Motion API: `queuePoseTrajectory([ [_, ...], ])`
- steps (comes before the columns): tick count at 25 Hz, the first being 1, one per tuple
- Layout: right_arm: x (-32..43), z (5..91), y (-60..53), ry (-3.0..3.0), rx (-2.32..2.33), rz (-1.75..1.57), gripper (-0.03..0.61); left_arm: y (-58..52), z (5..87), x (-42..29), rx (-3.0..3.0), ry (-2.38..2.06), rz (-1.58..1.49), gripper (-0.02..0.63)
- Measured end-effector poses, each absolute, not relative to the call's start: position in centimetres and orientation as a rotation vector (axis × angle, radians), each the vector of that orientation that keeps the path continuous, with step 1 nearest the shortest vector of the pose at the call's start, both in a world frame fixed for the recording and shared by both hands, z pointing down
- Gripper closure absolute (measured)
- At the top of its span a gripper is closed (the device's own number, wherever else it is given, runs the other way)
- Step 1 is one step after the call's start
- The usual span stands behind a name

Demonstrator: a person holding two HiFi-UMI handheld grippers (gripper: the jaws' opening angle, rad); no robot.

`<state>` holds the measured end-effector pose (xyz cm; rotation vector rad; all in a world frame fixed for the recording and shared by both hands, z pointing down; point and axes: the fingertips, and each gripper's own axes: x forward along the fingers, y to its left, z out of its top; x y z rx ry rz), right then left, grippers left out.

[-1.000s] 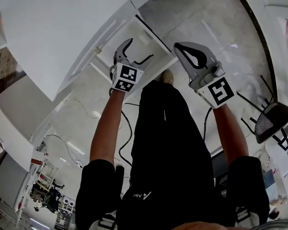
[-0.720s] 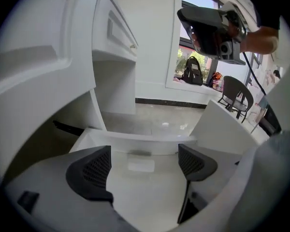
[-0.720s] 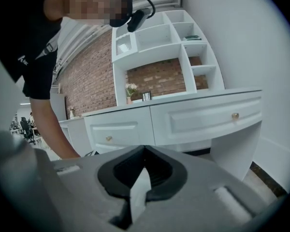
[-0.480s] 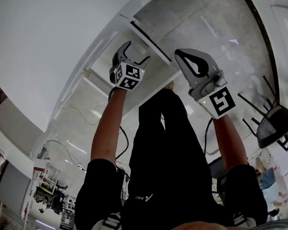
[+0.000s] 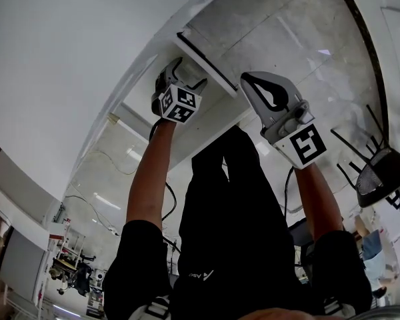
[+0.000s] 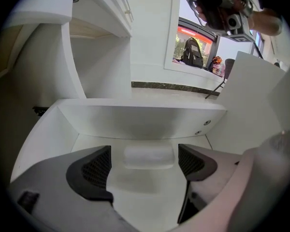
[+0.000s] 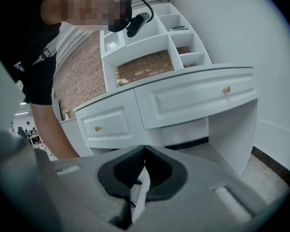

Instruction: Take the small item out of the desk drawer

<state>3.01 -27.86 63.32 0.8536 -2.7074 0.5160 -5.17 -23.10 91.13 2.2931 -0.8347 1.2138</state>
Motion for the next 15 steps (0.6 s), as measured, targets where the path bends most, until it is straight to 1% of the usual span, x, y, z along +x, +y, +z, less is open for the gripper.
queuePoseTrajectory([
  [3,3.1,64.1,-28.3,-2.7,0.856,0.527,0.577,-23.3,92.0,-4.5,2.301,-0.8,1.216,0.196],
  [4,3.2,64.2,-28.4,-2.698,0.857,0.529,0.577,-23.4,92.2,-4.4,2.306,-0.797,1.222,0.238],
  [5,3.3,64.3,-28.5,-2.697,0.859,0.53,0.577,-23.5,92.2,-4.4,2.309,-0.799,1.227,0.298],
  [6,3.3,64.3,-28.5,-2.696,0.862,0.53,0.577,-23.6,92.2,-4.4,2.31,-0.802,1.229,0.316],
  [15,3.6,64.1,-28.4,-2.688,0.875,0.539,0.577,-23.5,91.1,-5.0,2.307,-0.807,1.215,0.322],
])
